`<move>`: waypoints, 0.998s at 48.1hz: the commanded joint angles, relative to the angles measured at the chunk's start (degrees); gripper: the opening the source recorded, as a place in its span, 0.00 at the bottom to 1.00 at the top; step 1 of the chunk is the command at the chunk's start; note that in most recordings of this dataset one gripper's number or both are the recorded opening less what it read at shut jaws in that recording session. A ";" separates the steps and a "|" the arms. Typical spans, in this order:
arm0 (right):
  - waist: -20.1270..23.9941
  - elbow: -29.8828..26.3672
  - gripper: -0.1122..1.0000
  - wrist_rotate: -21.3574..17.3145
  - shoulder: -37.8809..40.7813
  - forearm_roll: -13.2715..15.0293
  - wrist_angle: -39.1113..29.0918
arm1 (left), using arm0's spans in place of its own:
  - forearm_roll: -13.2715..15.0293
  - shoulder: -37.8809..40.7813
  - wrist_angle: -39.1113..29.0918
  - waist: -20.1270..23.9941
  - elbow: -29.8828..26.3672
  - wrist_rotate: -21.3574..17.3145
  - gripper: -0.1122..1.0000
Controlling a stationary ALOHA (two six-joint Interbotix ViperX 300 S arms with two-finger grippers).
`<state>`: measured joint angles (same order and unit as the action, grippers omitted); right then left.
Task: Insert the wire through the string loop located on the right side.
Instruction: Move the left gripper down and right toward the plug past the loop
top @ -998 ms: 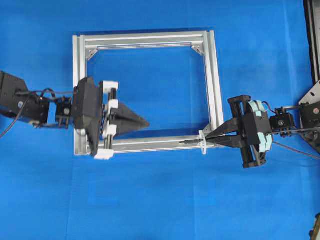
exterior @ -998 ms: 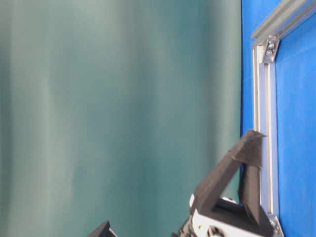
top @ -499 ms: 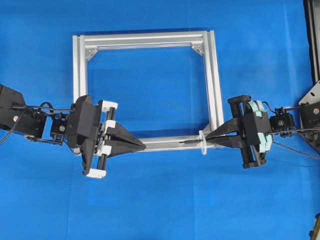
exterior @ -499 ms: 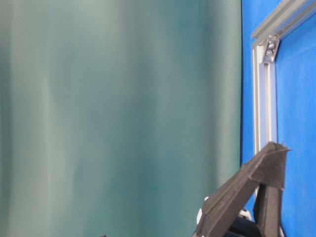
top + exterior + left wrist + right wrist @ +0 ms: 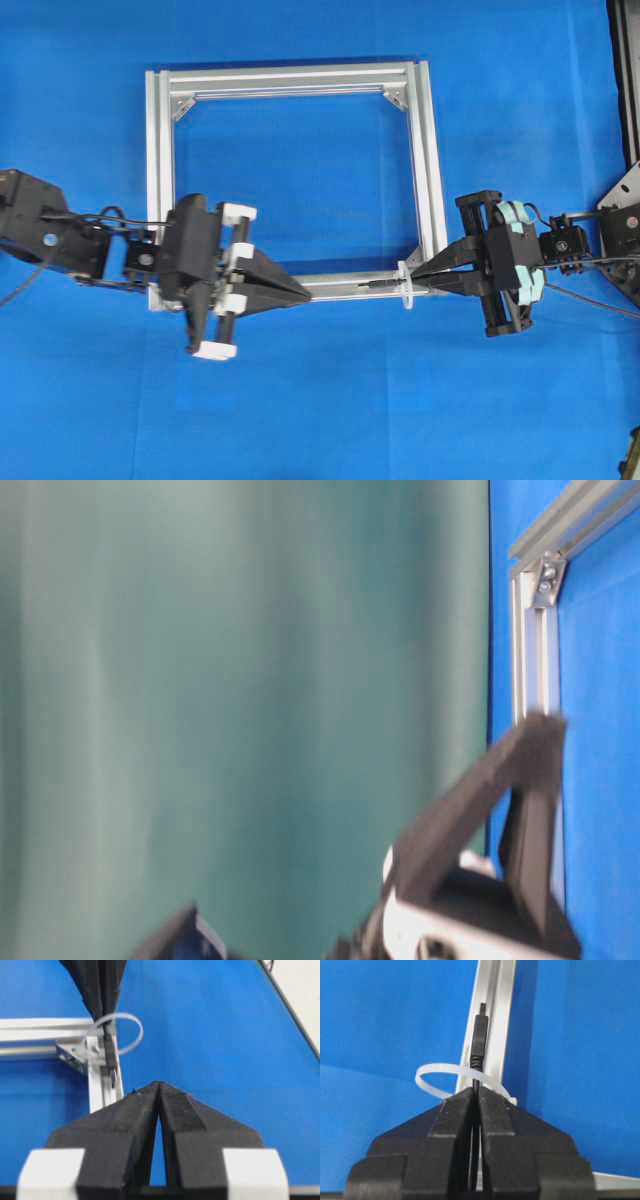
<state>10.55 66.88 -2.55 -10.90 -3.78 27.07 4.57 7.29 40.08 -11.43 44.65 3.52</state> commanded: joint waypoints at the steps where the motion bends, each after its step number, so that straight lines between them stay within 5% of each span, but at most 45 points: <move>1: 0.00 -1.05 0.07 0.09 -0.35 0.09 0.53 | -0.18 0.79 -2.64 1.14 -4.83 -0.09 0.10; 20: 0.00 -1.14 0.07 0.00 -0.44 0.09 0.26 | -0.18 7.82 -11.78 4.48 -18.54 -0.26 0.10; 48: 0.00 -1.14 0.07 0.00 -0.35 0.00 0.26 | -0.18 8.09 -13.18 4.39 -18.81 0.88 0.11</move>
<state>10.55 66.71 -2.55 -10.90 -3.78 26.98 4.48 16.44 26.98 -7.03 26.98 4.39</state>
